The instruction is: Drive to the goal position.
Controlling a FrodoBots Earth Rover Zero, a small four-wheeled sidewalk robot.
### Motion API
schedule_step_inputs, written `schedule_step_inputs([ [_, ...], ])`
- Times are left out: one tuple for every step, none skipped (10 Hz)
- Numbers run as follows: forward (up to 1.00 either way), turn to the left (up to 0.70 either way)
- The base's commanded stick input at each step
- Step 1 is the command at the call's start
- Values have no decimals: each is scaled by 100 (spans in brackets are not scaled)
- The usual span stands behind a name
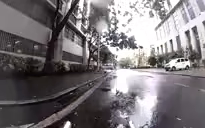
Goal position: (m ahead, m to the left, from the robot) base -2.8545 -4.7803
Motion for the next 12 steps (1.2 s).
schedule_step_inputs([
  [70,0],
  [70,0],
  [70,0],
  [70,0],
  [70,0],
  [70,0],
  [70,0],
  [70,0],
  [70,0],
  [70,0],
  [70,0],
  [70,0],
])
